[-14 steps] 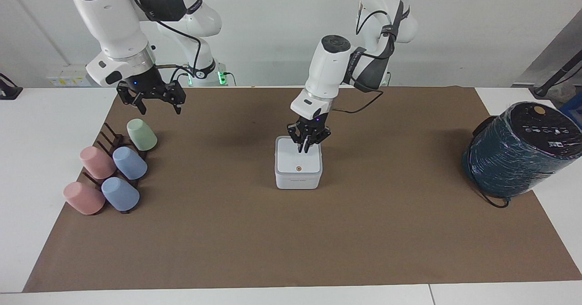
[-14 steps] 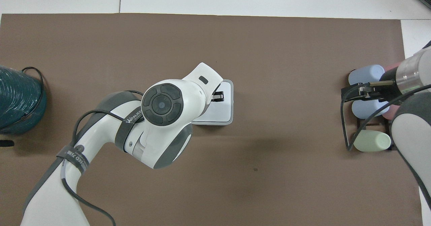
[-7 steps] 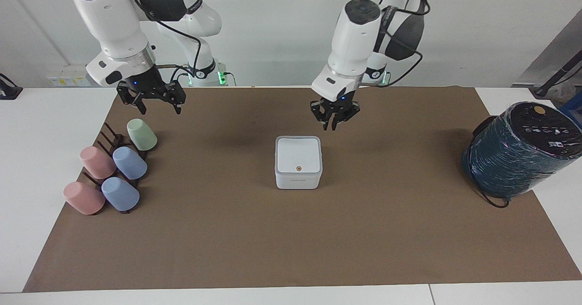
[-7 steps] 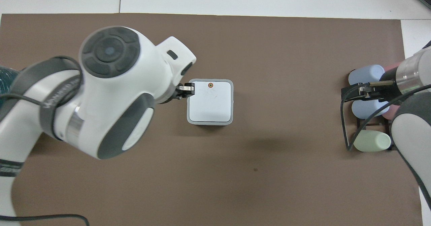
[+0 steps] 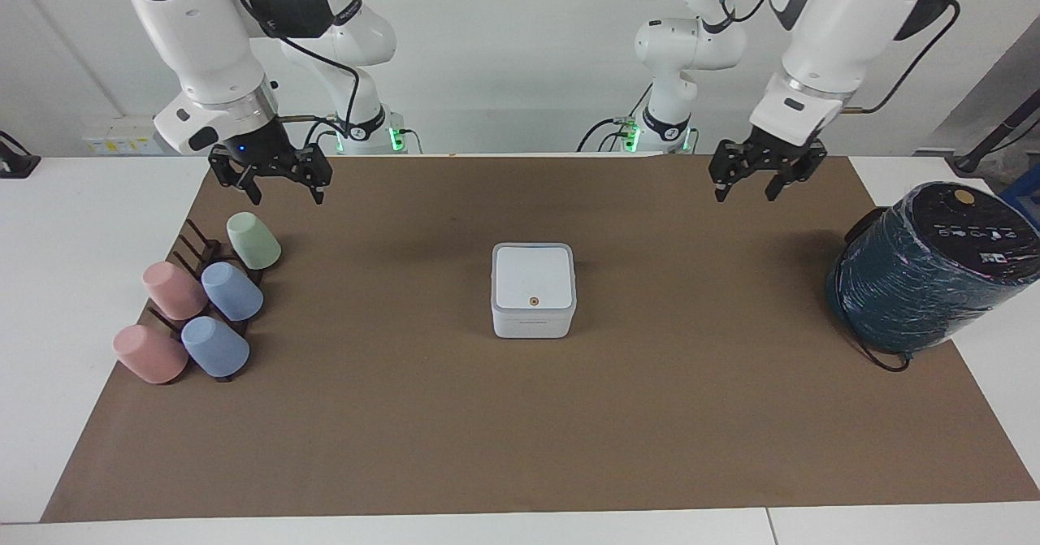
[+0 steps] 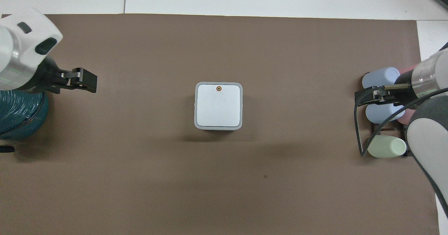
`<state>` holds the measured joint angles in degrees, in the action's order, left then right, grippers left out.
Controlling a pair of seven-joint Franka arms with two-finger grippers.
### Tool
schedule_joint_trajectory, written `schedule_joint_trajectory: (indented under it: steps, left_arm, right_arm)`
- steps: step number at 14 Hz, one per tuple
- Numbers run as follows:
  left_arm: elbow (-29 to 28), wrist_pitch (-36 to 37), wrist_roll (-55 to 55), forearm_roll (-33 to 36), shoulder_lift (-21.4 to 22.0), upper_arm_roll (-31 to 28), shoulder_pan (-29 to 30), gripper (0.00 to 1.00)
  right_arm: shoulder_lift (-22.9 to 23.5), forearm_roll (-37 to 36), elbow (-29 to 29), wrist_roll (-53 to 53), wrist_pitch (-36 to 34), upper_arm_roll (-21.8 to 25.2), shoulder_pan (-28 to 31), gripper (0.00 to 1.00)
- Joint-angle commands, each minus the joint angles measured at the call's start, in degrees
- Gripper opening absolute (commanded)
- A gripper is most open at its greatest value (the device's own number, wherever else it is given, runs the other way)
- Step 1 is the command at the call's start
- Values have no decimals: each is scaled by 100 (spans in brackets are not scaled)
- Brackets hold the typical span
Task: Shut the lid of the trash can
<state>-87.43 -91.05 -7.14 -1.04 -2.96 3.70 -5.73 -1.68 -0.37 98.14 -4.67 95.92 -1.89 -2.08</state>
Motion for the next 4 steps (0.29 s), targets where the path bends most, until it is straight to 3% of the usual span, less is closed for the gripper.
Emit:
schedule_joint_trajectory:
  steps: [1, 4]
  left_arm:
    - [-81, 88, 257, 59, 58, 52, 370, 100]
    - [-81, 44, 196, 156, 50, 43, 406, 100]
  right_arm:
    - [-70, 10, 74, 150, -12, -48, 85, 100]
    - [-70, 10, 74, 150, -12, -48, 76, 100]
